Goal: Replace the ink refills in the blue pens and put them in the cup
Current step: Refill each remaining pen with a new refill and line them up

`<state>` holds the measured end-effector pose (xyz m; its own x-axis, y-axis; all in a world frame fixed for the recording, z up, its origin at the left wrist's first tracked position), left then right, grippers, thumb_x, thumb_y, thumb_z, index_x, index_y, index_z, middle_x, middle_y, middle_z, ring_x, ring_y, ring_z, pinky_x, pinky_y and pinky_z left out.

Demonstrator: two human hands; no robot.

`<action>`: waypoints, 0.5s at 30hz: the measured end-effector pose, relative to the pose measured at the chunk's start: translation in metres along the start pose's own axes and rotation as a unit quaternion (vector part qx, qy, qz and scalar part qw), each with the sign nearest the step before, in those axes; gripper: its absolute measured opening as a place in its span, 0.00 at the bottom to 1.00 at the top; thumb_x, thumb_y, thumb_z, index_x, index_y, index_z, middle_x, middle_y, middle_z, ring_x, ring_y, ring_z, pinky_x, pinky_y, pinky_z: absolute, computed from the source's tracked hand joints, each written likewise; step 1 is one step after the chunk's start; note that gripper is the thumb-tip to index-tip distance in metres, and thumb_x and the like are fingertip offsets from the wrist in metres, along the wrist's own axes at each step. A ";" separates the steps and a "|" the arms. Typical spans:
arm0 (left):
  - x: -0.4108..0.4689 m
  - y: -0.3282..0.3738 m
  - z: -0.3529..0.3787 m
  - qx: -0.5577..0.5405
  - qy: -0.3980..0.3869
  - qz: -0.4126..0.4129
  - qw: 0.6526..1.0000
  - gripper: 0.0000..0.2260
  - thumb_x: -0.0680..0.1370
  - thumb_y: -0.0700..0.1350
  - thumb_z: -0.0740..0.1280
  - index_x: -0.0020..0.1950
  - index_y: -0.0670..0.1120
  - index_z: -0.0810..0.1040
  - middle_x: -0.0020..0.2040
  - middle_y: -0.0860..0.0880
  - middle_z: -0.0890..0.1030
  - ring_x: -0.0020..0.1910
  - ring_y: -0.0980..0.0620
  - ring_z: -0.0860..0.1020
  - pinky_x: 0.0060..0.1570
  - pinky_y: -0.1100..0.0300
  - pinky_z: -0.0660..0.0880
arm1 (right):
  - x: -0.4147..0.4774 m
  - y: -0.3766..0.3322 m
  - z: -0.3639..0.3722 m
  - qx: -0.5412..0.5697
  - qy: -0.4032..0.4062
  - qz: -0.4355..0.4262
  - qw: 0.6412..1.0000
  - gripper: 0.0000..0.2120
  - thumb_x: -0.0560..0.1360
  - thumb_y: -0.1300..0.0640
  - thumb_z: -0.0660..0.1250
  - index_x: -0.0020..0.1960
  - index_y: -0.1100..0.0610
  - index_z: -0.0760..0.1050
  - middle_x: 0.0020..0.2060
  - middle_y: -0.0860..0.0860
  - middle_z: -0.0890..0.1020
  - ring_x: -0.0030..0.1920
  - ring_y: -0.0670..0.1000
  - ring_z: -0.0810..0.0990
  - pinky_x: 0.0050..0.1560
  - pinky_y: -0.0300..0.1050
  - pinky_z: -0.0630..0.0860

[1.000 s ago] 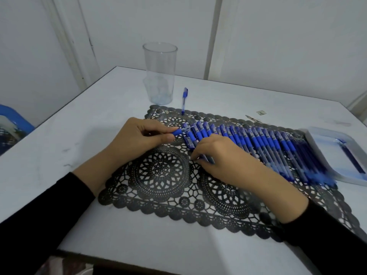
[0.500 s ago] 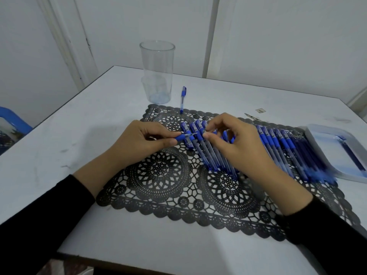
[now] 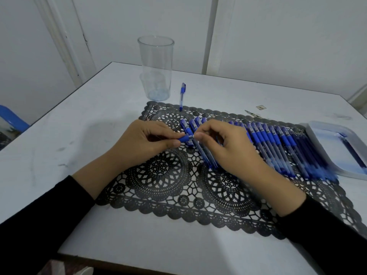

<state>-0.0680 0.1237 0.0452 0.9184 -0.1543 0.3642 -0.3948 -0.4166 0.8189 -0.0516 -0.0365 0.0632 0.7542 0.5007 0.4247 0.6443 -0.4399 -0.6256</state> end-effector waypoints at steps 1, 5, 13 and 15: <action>0.000 0.001 0.000 0.000 0.000 0.003 1.000 0.10 0.69 0.48 0.74 0.50 0.54 0.85 0.45 0.55 0.85 0.42 0.55 0.83 0.46 0.66 0.78 | 0.000 0.000 0.003 -0.007 -0.010 0.000 1.000 0.10 0.80 0.52 0.64 0.45 0.56 0.79 0.30 0.44 0.75 0.30 0.42 0.71 0.31 0.31 0.65; 0.002 0.002 0.000 0.006 0.002 0.011 1.000 0.12 0.69 0.47 0.74 0.52 0.51 0.85 0.45 0.55 0.85 0.42 0.57 0.82 0.44 0.68 0.76 | -0.002 -0.001 0.002 0.003 -0.009 -0.006 1.000 0.08 0.79 0.50 0.65 0.51 0.54 0.77 0.39 0.45 0.78 0.37 0.44 0.74 0.36 0.32 0.68; 0.002 0.001 -0.001 -0.004 0.006 0.015 1.000 0.13 0.69 0.46 0.74 0.53 0.49 0.85 0.44 0.55 0.86 0.41 0.57 0.83 0.44 0.68 0.76 | -0.001 -0.003 -0.006 0.007 0.036 -0.044 0.998 0.08 0.78 0.53 0.67 0.53 0.56 0.81 0.40 0.45 0.81 0.39 0.44 0.76 0.39 0.33 0.70; 0.003 0.002 -0.001 -0.005 0.007 0.014 1.000 0.12 0.69 0.46 0.74 0.52 0.50 0.85 0.43 0.56 0.86 0.41 0.58 0.83 0.44 0.69 0.75 | -0.001 -0.001 -0.008 0.033 0.036 -0.034 0.998 0.10 0.77 0.54 0.69 0.57 0.56 0.80 0.44 0.45 0.82 0.41 0.43 0.76 0.42 0.30 0.69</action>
<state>-0.0665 0.1236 0.0483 0.9063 -0.1535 0.3938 -0.4213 -0.4024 0.8127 -0.0522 -0.0426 0.0680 0.7174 0.4722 0.5122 0.6866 -0.3551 -0.6344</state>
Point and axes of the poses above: each hand's wrist, its own x-axis towards the middle knuckle, its own z-axis out of the palm, y = z × x, the point moved 9 cm from there along x, towards the middle knuckle
